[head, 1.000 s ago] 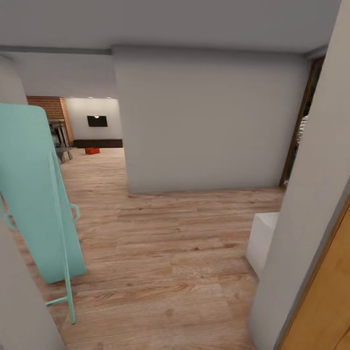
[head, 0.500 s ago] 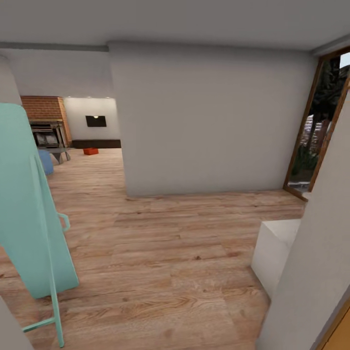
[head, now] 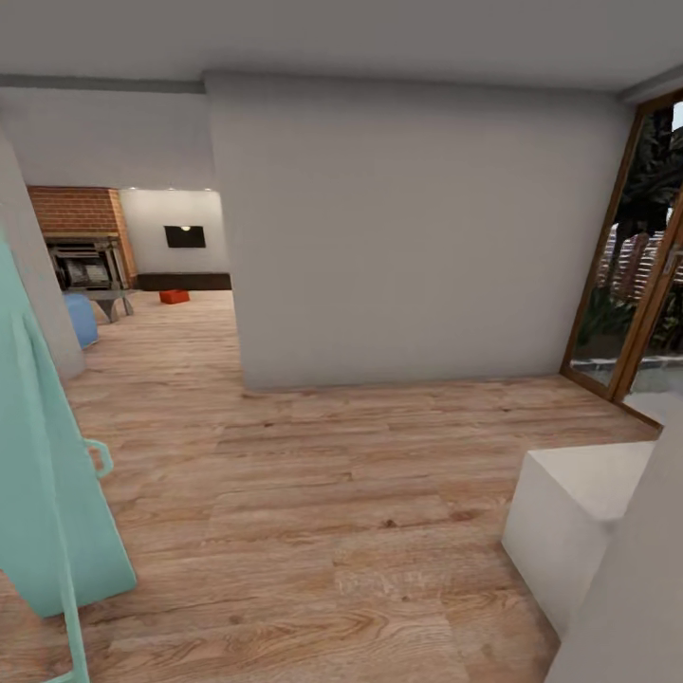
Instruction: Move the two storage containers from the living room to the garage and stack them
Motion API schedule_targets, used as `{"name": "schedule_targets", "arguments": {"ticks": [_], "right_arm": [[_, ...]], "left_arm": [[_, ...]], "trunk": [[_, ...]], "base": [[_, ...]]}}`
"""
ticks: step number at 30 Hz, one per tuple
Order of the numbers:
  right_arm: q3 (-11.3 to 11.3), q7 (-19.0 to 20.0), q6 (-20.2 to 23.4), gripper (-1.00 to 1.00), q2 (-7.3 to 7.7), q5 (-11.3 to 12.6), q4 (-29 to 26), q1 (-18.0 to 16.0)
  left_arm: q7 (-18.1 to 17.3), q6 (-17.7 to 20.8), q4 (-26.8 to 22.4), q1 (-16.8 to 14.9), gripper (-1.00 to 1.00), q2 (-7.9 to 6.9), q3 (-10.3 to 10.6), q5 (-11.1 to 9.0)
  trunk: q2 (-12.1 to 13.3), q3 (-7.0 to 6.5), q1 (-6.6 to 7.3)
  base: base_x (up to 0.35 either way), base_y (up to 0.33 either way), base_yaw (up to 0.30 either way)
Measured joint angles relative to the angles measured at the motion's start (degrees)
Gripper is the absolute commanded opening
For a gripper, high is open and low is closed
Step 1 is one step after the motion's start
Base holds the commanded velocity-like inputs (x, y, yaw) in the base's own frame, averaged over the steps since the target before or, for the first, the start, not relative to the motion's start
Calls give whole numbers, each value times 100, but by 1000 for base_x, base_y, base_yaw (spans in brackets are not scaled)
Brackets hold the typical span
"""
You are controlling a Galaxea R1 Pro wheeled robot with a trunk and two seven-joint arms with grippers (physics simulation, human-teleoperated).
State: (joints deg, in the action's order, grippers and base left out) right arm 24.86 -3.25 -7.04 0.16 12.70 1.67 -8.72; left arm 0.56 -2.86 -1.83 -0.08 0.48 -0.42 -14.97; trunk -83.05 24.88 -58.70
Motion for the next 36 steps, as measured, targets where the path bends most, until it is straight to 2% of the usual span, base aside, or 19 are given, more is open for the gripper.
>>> {"name": "schedule_targets", "arguments": {"ticks": [3, 5, 8, 11, 13, 17, 19, 23, 30, 32, 33, 36], "right_arm": [[3, 12, 0, 100, -2, -32, 0, 0], [5, 5, 4, 100, -3, -172, 0, 0], [-1, -5, 16, 100, -18, -573, 6, 5], [-7, -18, 19, 100, -15, -674, 7, 30], [-9, -20, 20, 100, -11, -697, 8, 37], [-32, -1, 12, 100, -7, -689, 4, 43], [-48, 1, 20, 100, -14, -680, 2, 43], [-54, 19, 29, 100, -38, -689, 4, 44], [-17, 71, 193, 100, -19, -757, 8, 47], [-10, 77, 219, 100, -16, -879, 8, 60], [4, 81, 223, 100, -10, -1083, 8, 89], [29, 83, 211, 100, -11, -1457, 8, 136]], "left_arm": [[0, 0, 0, 0, 100, -5, 0, 0], [0, 0, 0, 0, 100, -13, 0, 0], [3, 1, 0, 0, 100, -27, -4, -1], [6, -1, -7, 0, 100, -44, -7, -34], [10, -2, -12, 0, 100, -51, -8, -114], [9, -9, -16, 0, 100, -75, -3, -443], [8, -14, -16, 0, 100, -80, -1, -542], [8, -19, -16, 0, 100, -71, 3, -623], [8, -20, -17, 0, 100, -59, 15, -636], [8, -20, -17, 0, 100, -55, 16, -637], [8, -21, -17, 0, 100, -50, 16, -638], [8, -20, -17, 0, 100, -50, 16, -636]], "trunk": [[0, 0, 0], [0, 0, 0], [0, 0, 0], [0, 0, 0], [0, 0, 0], [0, 0, 0], [0, 0, 0], [0, 0, 0], [0, 0, 0], [0, 0, 0], [0, 0, 0], [0, 0, 0]], "base": [[324, 0, 0], [324, 0, 0], [324, 0, 0], [325, 0, 0], [325, 0, 0], [325, 0, 0], [325, 0, 0], [325, 0, 0], [325, 0, 0], [325, 0, 0], [325, 0, 0], [325, 0, 0]]}}
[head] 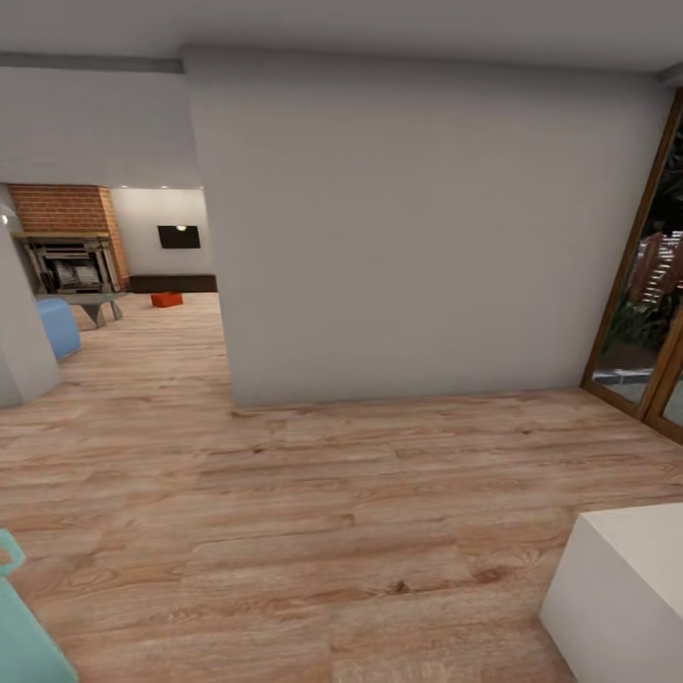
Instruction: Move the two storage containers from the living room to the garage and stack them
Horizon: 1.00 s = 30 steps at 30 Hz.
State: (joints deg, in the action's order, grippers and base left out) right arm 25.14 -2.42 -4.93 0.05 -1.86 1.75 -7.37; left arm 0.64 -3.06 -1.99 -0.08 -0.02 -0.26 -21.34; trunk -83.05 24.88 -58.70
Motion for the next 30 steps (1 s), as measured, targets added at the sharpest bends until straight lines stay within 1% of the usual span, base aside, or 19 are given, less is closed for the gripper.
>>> {"name": "schedule_targets", "arguments": {"ticks": [2, 6, 18, 22, 30], "right_arm": [[9, 0, -6, 100, -2, -148, 0, 14], [11, -1, -14, 100, 0, -228, 0, 20], [-11, -30, -11, 100, -63, -243, -3, 23], [-24, -28, -23, 100, -50, -243, -7, 23], [-23, -20, -15, 100, -36, -258, -8, 23]], "left_arm": [[0, 0, 0, 0, 100, 6, 0, 0], [0, 0, 0, 0, 100, 6, 0, 4], [0, 1, 0, 0, 100, 8, 3, 8], [0, 1, 0, 0, 100, 9, 13, 10], [0, 1, 0, 0, 100, 10, 16, 11]], "trunk": [[0, 0, 0], [0, 0, 0], [0, 0, 0], [0, 0, 0], [0, 0, 0]], "base": [[325, 0, 0], [325, 0, 0], [324, 0, 12], [325, 0, 198], [325, 0, 270]]}}
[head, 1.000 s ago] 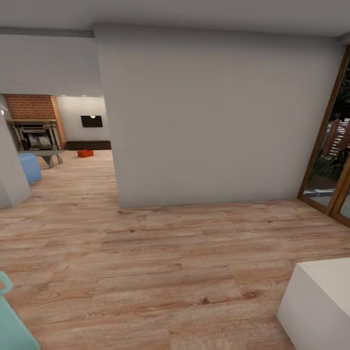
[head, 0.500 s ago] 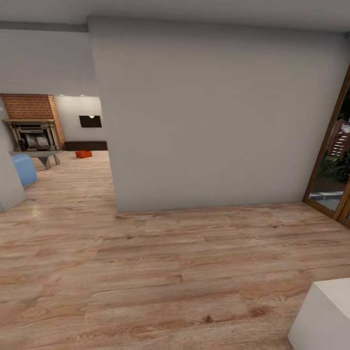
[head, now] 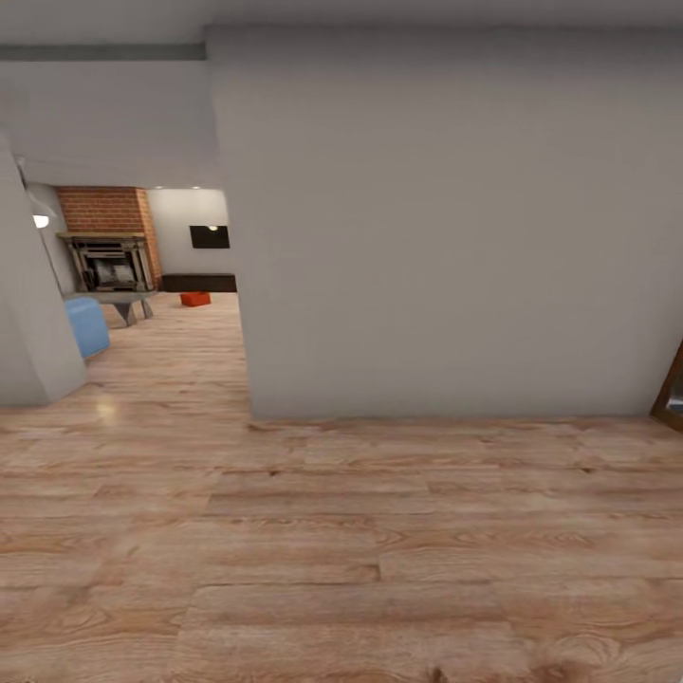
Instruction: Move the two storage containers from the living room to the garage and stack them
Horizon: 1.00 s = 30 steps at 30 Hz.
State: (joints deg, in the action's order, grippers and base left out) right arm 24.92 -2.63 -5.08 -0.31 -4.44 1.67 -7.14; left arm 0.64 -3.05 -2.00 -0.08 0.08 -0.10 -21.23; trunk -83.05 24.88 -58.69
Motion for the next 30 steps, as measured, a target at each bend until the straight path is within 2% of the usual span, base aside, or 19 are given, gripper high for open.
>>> {"name": "schedule_targets", "arguments": {"ticks": [21, 30], "right_arm": [[-5, 13, 2, 100, 8, 7, 0, 0], [-14, 10, 13, 100, -1, 14, 0, 0]], "left_arm": [[0, 0, 2, 0, 100, 0, 0, 6], [0, 1, 8, 0, 100, 0, 15, 17]], "trunk": [[0, 0, 0], [0, 0, 0]], "base": [[325, 0, 274], [325, 0, 59]]}}
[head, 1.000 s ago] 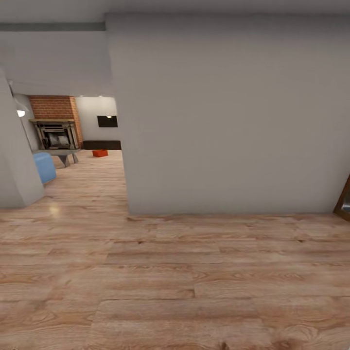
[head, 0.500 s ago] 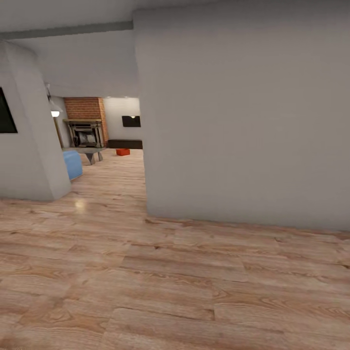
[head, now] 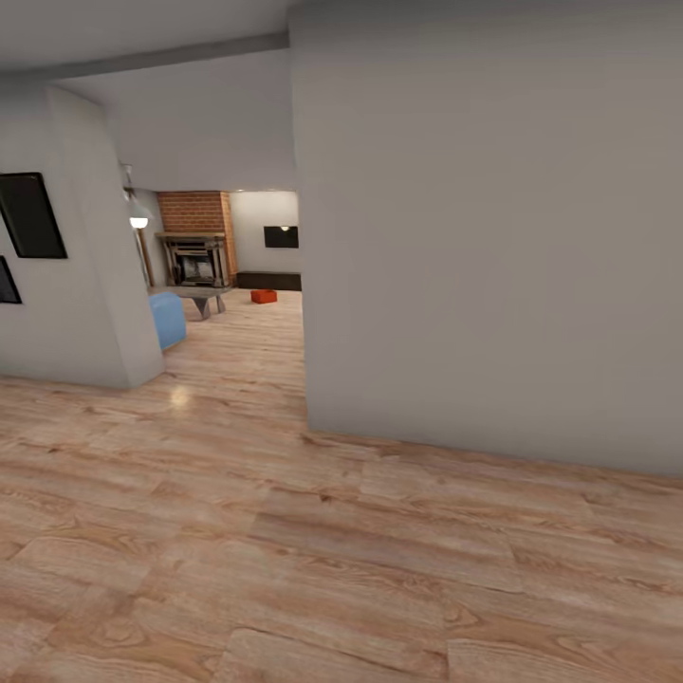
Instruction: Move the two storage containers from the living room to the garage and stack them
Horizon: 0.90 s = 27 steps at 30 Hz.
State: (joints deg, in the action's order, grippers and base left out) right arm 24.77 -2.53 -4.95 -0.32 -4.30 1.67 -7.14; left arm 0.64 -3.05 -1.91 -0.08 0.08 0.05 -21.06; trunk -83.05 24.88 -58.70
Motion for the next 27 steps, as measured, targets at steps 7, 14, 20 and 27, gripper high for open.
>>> {"name": "schedule_targets", "arguments": {"ticks": [7, 14, 20, 27], "right_arm": [[-15, 3, 19, 100, -25, 15, 0, 0], [-36, 3, 4, 100, 3, 114, 0, 0], [-11, 4, -18, 100, 4, 106, 0, 0], [8, 3, -13, 100, 5, 90, 0, 0]], "left_arm": [[0, 0, 0, 0, 100, 0, 1, 1], [0, 0, 0, 0, 100, 0, 15, 2], [0, 0, 0, 0, 100, 0, 17, 2], [0, 5, 0, 0, 100, 0, 17, 10]], "trunk": [[0, 0, 0], [0, 0, 0], [0, 0, 0], [0, 0, 0]], "base": [[325, 0, 2], [325, 0, 0], [325, 0, 0], [325, 0, 0]]}}
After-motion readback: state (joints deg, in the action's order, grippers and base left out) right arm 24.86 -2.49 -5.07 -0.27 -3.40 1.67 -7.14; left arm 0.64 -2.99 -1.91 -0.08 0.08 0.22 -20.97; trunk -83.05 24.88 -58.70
